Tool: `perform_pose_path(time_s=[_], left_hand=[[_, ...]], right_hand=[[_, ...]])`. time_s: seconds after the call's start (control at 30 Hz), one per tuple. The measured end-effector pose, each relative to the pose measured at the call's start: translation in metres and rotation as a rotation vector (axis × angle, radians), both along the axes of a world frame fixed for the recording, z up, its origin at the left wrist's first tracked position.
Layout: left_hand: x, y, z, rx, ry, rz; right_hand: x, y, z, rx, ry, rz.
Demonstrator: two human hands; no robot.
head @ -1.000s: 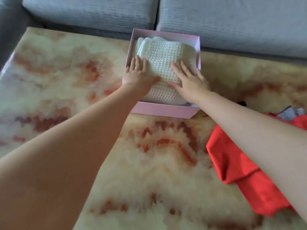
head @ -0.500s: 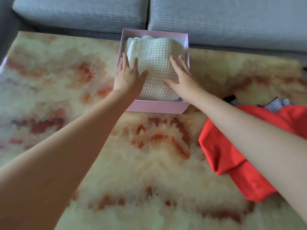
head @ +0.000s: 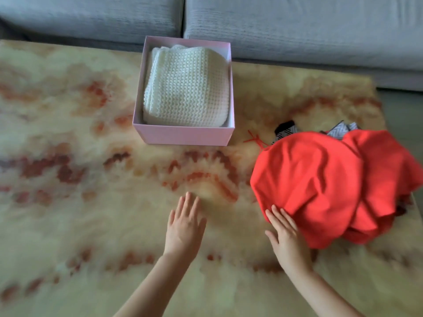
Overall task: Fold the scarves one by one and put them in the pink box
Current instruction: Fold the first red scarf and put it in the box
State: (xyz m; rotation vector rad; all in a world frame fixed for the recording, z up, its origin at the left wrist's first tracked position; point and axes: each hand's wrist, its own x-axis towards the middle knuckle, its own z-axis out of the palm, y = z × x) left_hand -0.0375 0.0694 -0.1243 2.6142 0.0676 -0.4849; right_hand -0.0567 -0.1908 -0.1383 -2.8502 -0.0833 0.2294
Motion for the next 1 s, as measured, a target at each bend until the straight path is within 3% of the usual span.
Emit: perform_pose_path(time_s=[0.13, 0.27, 0.4, 0.53, 0.63, 0.7, 0.83, 0.93, 1.0], left_hand=[[-0.024, -0.002, -0.013, 0.053, 0.011, -0.066], [-0.013, -0.004, -0.002, -0.017, 0.051, 0.003], [-0.018, -0.020, 0.015, -0.244, 0.078, 0.185], [-0.031, -0.052, 0.041, -0.830, 0.599, 0.780], [-0.047, -0.060, 0.042, -0.991, 0.885, 0.990], [-0.054, -0.055, 0.039, -1.065, 0.831, 1.107], [-0.061, -0.030, 0.038, -1.274, 0.524, 1.255], [-0.070, -0.014, 0.046, -1.380, 0.399, 1.246], [-0.077, -0.004, 0.045, -1.363, 0.313, 1.254]], right_hand=[[-0.013, 0.015, 0.001, 0.029, -0.182, -0.141], [-0.017, 0.024, 0.006, 0.033, -0.170, -0.214], [-0.045, 0.047, 0.016, 0.243, -0.169, -0.241], [-0.102, 0.090, 0.028, 0.570, -0.058, -0.370], [-0.136, 0.115, 0.041, 0.591, -0.074, -0.364], [-0.150, 0.119, 0.043, 0.568, -0.041, -0.327], [-0.153, 0.108, 0.040, 0.595, 0.154, -0.312], [-0.131, 0.098, 0.046, 0.564, 0.368, -0.076], [-0.105, 0.095, 0.055, 0.547, 0.348, 0.028]])
